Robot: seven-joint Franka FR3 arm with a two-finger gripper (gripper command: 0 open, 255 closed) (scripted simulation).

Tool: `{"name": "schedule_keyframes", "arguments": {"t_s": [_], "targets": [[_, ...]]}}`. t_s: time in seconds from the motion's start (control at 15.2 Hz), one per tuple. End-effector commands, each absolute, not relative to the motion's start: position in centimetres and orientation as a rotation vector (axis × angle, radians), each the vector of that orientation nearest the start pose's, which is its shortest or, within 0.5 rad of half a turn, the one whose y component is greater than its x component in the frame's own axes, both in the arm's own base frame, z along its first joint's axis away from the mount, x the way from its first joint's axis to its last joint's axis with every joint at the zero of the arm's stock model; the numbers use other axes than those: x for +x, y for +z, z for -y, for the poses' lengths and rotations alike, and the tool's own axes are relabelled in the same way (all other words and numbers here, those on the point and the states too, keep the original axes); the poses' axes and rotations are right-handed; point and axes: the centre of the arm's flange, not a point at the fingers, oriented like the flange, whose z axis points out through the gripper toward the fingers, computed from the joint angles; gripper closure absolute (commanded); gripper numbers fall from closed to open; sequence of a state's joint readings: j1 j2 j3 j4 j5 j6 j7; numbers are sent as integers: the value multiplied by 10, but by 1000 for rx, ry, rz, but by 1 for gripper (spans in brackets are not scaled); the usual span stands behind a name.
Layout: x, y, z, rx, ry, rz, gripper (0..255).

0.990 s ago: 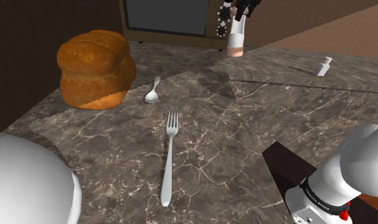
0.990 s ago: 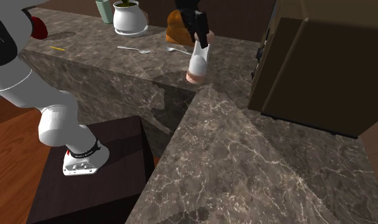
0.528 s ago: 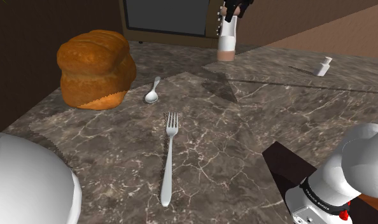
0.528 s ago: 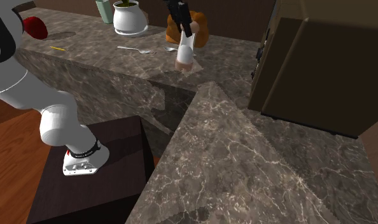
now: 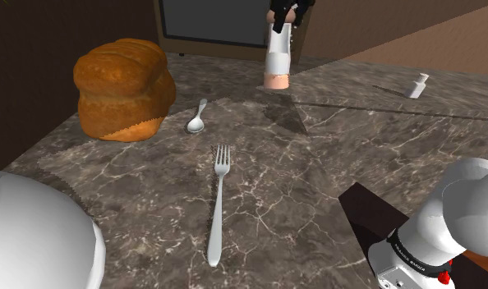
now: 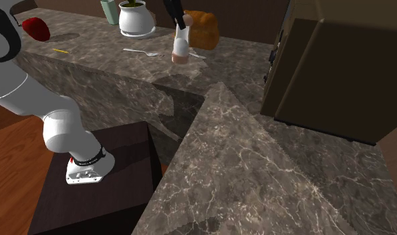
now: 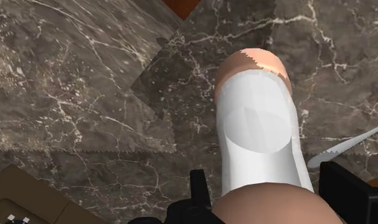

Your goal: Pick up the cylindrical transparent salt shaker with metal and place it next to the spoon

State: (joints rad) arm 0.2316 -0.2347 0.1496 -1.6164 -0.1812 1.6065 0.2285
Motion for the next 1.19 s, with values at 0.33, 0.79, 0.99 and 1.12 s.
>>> {"name": "schedule_keyframes", "arguments": {"t_s": [0.33,0.79,0.99,1.12], "targets": [[418,731,-262,-3241,-453,223,255],[408,705,-294,-3241,-453,223,255],[408,689,-294,-3241,-453,223,255],[408,678,-294,-3241,-453,223,255]]}}
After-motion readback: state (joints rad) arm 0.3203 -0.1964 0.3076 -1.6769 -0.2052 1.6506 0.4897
